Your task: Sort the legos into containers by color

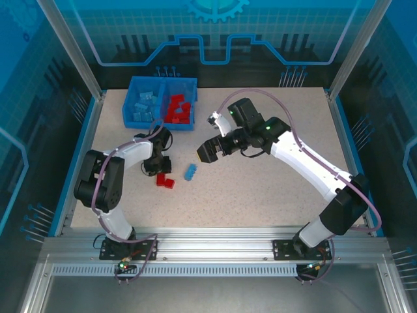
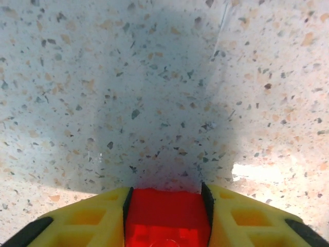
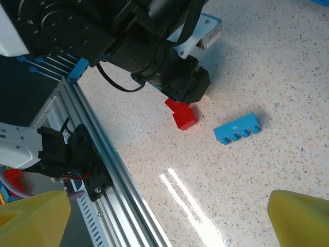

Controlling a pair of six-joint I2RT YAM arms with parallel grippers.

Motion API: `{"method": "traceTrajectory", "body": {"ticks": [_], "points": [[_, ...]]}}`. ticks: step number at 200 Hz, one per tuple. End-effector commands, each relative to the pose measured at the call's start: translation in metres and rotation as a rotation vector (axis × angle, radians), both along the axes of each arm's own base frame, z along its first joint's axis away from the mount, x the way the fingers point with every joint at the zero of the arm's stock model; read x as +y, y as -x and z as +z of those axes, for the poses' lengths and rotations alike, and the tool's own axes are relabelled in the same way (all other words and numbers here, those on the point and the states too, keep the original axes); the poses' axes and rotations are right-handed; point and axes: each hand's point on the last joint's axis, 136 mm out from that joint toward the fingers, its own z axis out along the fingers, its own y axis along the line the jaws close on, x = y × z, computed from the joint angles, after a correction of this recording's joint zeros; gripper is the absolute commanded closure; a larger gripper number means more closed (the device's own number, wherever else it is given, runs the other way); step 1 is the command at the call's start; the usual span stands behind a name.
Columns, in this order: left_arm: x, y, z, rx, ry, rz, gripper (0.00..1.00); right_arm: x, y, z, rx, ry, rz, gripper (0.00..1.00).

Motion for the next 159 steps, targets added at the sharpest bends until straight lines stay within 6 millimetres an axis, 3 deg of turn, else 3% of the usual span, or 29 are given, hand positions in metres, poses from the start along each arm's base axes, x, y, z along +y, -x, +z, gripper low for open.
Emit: {"method": "traceTrajectory", "body": {"ticks": [1,30,58,78,92,108,123,141,159], "points": [[0.004,-0.007,0.022,-0.078,-0.010,0.037,0.67,0.002,-0.008,0.010,-0.008,-0.024,-0.031,0.00],[0.006,-0.025,0.065,-0.208,-0.013,0.056,0.77,0.000,-0.011,0.012,-0.018,-0.019,-0.051,0.00],[-0.010,-0.051,0.131,-0.375,0.062,0.043,0.78,-0.006,-0.015,0.015,-0.037,-0.009,-0.089,0.00],[-0.019,-0.088,0.184,-0.547,0.068,0.017,0.79,-0.010,-0.020,0.017,-0.067,-0.003,-0.130,0.00],[-0.019,-0.119,0.210,-0.657,0.025,0.005,0.79,-0.016,-0.023,0.017,-0.079,0.011,-0.161,0.00],[-0.017,-0.163,0.224,-0.792,-0.044,-0.012,0.78,-0.021,-0.024,0.019,-0.088,0.015,-0.194,0.00],[-0.014,-0.200,0.226,-0.870,-0.116,-0.019,0.78,-0.025,-0.023,0.019,-0.088,0.012,-0.218,0.00],[-0.015,-0.240,0.216,-0.885,-0.132,-0.025,0.75,-0.030,-0.019,0.022,-0.091,0.000,-0.236,0.00],[-0.014,-0.270,0.206,-0.874,-0.122,-0.013,0.63,-0.036,-0.015,0.022,-0.094,0.000,-0.250,0.00]]}}
